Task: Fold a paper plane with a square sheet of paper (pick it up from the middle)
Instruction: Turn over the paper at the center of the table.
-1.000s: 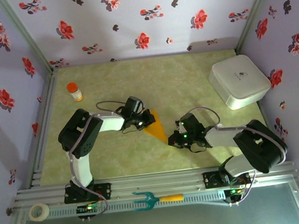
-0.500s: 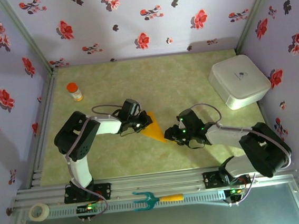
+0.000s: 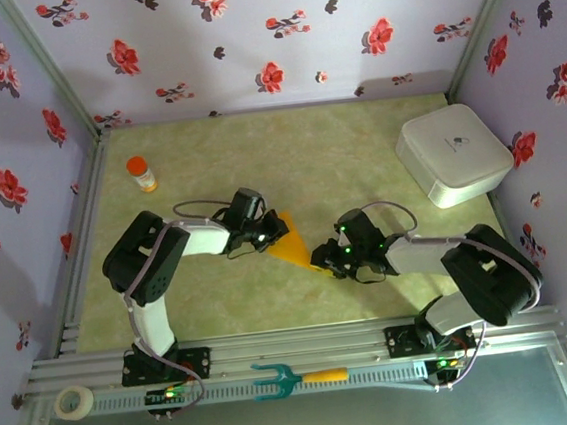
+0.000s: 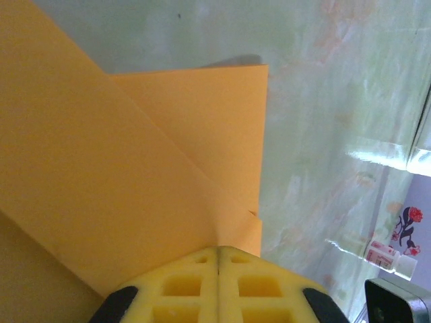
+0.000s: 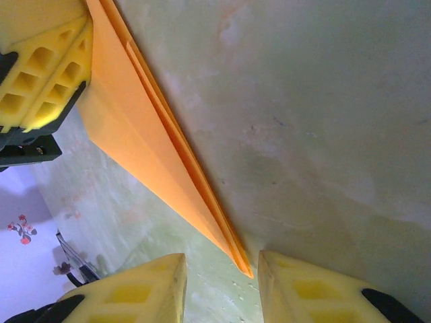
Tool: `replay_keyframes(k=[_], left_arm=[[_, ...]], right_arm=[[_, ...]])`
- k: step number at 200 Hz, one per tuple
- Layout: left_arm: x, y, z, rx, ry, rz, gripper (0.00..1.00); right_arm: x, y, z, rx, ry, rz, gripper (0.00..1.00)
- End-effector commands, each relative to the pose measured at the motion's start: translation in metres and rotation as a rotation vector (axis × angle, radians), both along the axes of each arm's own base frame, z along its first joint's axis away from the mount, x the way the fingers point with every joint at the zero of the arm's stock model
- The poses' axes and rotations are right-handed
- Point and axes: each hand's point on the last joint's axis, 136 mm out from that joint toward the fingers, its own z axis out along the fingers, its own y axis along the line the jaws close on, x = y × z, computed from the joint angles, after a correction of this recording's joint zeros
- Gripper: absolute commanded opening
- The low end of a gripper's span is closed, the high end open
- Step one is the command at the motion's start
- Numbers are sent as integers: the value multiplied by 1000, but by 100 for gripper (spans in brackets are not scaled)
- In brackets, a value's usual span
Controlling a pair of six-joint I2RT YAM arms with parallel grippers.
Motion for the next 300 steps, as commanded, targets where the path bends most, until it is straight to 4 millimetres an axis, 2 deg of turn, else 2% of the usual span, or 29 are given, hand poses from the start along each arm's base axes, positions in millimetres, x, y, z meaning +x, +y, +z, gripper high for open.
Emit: replay_keyframes(k=[1, 20, 71, 135, 182, 209, 244, 300], left_arm=[[-2, 10, -8, 15, 26, 32, 0], [-2, 10, -9, 11, 27, 32, 0], [-2, 10, -9, 13, 32, 34, 0], [0, 18, -12, 9, 51, 70, 0], [-1, 17, -14, -11, 70, 81, 0], [-1, 17, -15, -16, 73, 83, 0], [-2, 16, -15, -20, 75, 81, 0], [-2, 15, -14, -23, 74, 77, 0]], right_arm=[[-1, 3, -1, 24, 15, 5, 31], [0, 6, 1, 43, 8, 10, 29], [0, 2, -1, 17, 9, -1, 33], [-15, -9, 1, -6, 44, -2, 33], [-7, 4, -4, 33, 60, 3, 31], [2, 10, 0, 56, 31, 0, 29], [13, 12, 9, 36, -15, 4, 29], [25, 13, 13, 57, -56, -9, 32]])
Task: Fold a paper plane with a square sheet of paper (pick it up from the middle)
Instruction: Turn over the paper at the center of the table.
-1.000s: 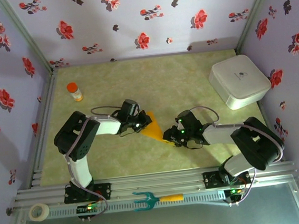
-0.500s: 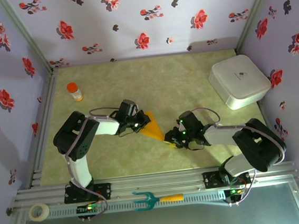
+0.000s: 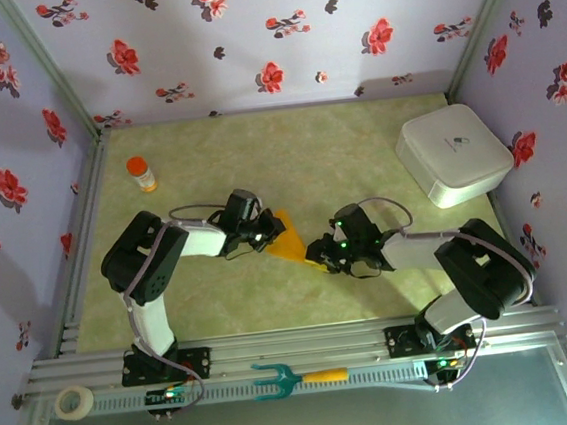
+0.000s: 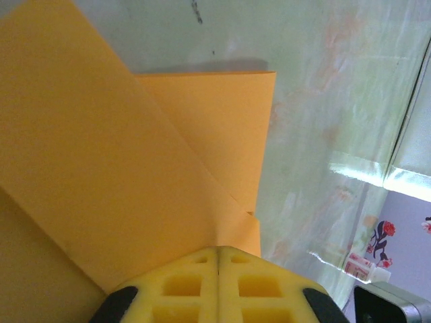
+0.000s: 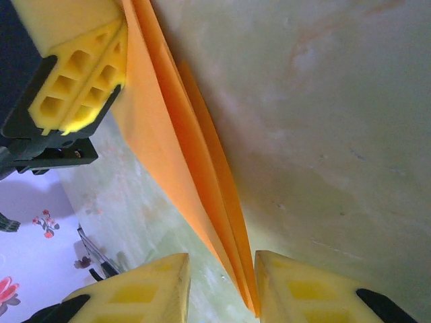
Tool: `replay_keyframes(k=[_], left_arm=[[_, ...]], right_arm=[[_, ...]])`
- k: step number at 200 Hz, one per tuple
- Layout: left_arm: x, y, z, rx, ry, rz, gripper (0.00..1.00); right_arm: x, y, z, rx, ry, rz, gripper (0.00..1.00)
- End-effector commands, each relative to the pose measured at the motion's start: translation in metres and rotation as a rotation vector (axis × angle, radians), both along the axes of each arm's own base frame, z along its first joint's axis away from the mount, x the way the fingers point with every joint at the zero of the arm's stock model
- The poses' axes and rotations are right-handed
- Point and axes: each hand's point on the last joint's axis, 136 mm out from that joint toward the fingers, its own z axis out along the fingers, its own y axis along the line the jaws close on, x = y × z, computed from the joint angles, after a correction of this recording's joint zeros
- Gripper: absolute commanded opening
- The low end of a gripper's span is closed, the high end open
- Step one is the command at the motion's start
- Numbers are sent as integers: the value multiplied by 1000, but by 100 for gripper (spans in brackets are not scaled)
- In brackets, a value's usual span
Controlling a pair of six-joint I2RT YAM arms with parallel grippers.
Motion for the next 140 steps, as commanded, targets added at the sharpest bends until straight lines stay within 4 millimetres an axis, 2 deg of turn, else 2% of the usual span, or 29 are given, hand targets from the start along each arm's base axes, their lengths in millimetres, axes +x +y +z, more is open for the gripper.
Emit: replay_keyframes(k=[1, 71, 110, 126, 140], left_arm=[[-7, 10, -14, 29, 52, 15, 0], [-6, 7, -8, 11, 37, 12, 0], [-5, 5, -2, -3, 15, 1, 1], [-4, 3, 3, -10, -4, -10, 6], [-2, 4, 8, -7, -24, -8, 17]], right_arm=[[12, 1, 3, 8, -51, -11, 33], [22, 10, 14, 110, -114, -4, 31], [24, 12, 15, 135, -123, 2, 20], [23, 11, 13, 123, -123, 4, 13], [22, 9, 12, 112, -128, 4, 10]])
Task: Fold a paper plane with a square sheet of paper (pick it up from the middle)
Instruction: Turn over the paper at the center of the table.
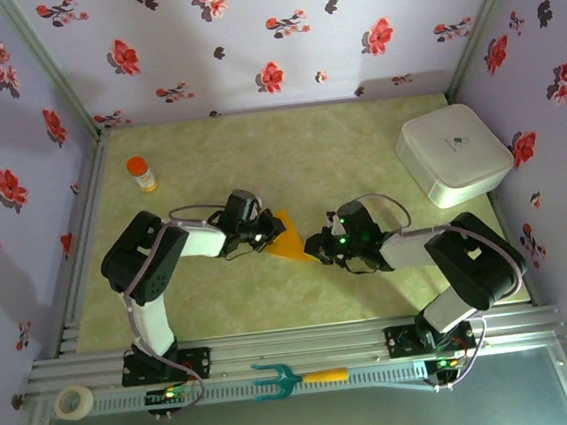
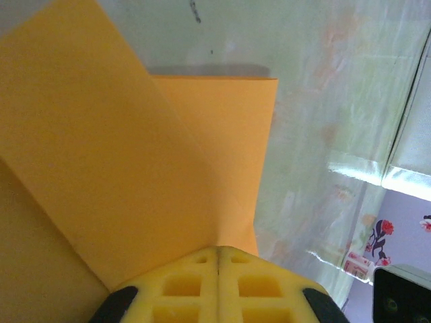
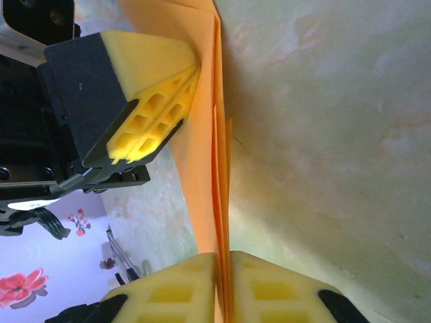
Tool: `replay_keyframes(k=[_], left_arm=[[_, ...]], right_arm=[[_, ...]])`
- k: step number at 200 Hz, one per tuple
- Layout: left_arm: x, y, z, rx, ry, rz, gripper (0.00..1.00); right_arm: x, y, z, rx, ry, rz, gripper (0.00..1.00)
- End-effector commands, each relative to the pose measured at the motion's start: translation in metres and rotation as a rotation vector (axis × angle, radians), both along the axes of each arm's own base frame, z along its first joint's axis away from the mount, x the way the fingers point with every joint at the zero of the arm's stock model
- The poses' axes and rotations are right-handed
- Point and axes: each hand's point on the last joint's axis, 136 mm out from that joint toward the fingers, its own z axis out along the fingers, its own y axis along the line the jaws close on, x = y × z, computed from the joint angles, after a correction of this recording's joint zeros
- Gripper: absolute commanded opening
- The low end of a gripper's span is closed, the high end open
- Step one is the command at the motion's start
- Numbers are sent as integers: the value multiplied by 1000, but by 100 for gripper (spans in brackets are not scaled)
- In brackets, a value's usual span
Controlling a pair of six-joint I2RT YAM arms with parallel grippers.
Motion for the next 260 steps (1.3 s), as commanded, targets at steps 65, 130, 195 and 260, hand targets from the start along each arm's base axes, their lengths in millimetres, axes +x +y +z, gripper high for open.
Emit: replay_keyframes(k=[65, 130, 195, 260], left_arm=[[2, 8, 62, 48, -196, -46, 50], [-3, 45, 118, 245, -411, -22, 53], [-21, 73, 133, 222, -465, 63, 55], [-24, 86, 129, 250, -435, 80, 56]], right_arm=[[1, -21, 14, -110, -125, 5, 6], [11, -62, 45, -320, -334, -57, 4], [30, -82, 78, -398, -321, -227, 4], [34, -93, 93, -430, -275, -317, 4]])
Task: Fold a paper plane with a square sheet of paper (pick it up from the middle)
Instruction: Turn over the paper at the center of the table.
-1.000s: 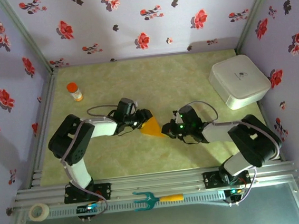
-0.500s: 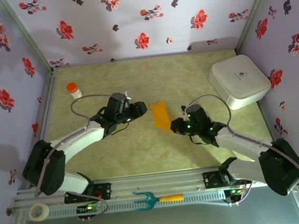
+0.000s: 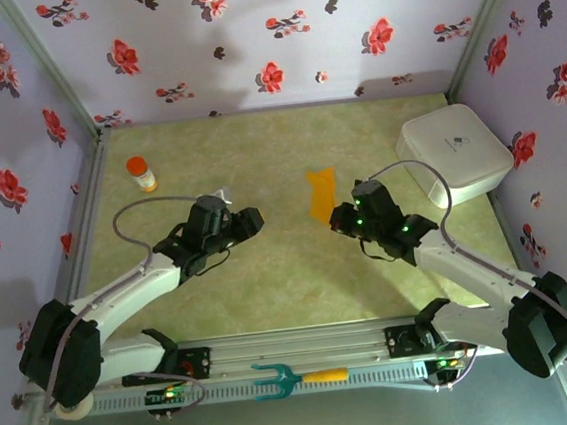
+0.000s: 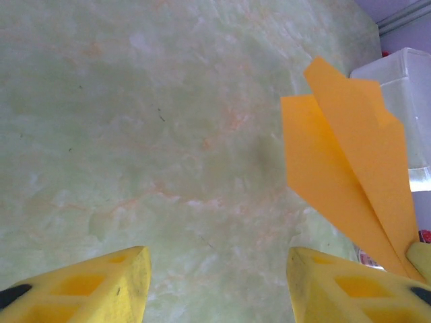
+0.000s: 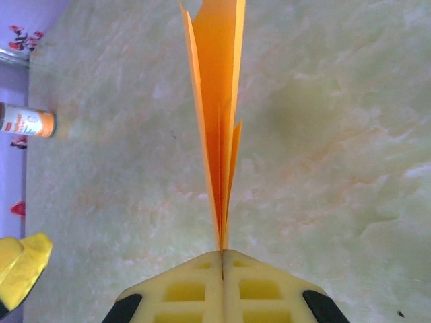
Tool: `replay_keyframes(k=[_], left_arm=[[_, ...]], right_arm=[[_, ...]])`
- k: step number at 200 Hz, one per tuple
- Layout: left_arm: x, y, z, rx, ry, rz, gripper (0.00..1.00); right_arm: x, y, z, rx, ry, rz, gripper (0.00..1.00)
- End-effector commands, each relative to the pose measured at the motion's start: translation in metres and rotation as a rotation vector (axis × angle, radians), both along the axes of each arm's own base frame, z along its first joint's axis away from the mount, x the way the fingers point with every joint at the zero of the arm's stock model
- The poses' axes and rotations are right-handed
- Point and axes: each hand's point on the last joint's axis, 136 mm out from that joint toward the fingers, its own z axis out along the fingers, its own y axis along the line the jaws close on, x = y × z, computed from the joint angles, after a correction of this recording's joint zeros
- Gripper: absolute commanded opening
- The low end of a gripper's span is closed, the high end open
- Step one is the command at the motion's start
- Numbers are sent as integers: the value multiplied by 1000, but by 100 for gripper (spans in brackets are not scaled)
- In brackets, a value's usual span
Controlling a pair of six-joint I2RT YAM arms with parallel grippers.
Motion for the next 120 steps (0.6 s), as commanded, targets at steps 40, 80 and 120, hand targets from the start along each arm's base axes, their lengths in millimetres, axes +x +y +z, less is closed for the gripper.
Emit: replay_keyframes(k=[40, 80, 120], left_arm=[[9, 0, 4, 7, 23, 21, 57], [7, 3, 7, 16, 9, 16, 57], [10, 22, 14, 18, -2, 63, 54]], right_arm=[[-5, -21, 1, -78, 27, -62, 4], [-5, -21, 10, -89, -4, -38, 3], [-1, -25, 14, -104, -70, -38, 3]])
